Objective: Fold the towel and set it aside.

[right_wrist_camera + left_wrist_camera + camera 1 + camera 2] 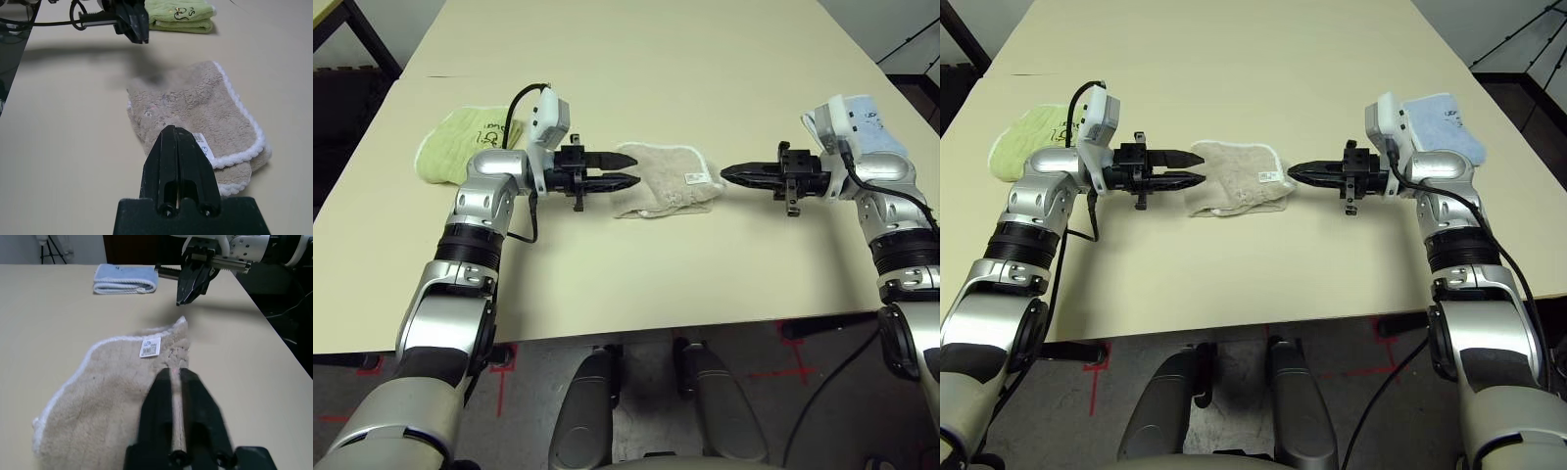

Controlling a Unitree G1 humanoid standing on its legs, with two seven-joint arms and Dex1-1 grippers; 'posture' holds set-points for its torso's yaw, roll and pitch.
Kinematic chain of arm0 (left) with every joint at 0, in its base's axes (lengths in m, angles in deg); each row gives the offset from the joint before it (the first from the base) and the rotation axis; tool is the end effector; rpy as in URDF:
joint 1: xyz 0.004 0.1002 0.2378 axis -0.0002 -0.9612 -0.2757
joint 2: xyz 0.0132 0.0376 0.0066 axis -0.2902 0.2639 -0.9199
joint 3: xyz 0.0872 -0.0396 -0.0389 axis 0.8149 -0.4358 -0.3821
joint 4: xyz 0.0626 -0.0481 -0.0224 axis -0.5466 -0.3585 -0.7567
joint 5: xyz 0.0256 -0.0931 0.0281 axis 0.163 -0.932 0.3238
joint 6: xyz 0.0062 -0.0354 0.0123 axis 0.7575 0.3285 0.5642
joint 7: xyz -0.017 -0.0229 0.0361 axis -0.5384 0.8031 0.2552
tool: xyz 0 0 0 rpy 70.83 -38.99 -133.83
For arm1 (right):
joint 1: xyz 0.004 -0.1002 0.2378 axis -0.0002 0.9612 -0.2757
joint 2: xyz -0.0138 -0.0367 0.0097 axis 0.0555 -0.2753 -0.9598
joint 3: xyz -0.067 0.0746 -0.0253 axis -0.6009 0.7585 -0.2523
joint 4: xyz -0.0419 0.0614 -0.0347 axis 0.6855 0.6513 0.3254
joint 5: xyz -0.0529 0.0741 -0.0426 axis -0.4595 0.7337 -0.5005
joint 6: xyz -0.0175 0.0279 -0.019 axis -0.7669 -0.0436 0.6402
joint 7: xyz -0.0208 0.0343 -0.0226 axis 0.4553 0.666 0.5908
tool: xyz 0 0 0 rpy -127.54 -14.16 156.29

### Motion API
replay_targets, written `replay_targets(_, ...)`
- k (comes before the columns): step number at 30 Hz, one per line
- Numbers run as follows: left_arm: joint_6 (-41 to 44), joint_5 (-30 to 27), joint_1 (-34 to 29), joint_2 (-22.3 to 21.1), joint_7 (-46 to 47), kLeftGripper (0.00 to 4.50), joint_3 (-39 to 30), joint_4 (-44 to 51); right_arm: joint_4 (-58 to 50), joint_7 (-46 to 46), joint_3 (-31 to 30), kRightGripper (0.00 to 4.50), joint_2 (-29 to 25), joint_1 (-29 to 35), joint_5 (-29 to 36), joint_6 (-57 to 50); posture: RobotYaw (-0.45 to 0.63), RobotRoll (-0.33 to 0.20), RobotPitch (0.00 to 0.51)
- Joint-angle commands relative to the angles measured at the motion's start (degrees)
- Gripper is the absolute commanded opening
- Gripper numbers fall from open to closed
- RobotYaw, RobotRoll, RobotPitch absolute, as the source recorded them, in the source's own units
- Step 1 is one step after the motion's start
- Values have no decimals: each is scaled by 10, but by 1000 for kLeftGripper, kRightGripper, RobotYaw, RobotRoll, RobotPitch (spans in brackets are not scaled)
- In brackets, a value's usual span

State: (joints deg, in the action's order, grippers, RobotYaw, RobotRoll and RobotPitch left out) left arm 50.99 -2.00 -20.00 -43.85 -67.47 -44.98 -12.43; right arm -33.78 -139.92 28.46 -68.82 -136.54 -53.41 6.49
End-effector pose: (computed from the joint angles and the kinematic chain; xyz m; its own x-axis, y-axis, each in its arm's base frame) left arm 0.3465 0.2114 0.2045 0.1821 -0.9761 -0.1186 0.9517 0.1446 0.2709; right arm 0.3354 -0.2510 0.1981 0.2561 0.9591 -0.1207 -0.9176 0.2020 -0.3423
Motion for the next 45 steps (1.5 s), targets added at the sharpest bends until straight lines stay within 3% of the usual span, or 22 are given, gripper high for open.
replay_targets(1,-1,12,4,0,-2,36,-1,-11,11,8,-4,0,9,-14,-3,-3,23,0,214)
replay_targets(14,-22,72,56,85,61,36,21,-127,182,79,-19,0,109,-77,-55,44,43,0,229)
replay_targets(31,-67,163,45,58,111,36,37,-246,293,165,-48,0,97,-71,-158,96,36,0,241)
replay_targets(37,-59,135,63,61,80,36,14,-224,275,123,-11,0,87,-89,-117,90,39,0,241)
replay_targets(42,42,71,87,65,17,36,-19,-133,235,83,33,0,75,-117,-60,39,43,0,240)
replay_targets(45,61,63,98,69,26,36,-27,-113,228,107,38,0,77,-129,-59,25,43,0,240)
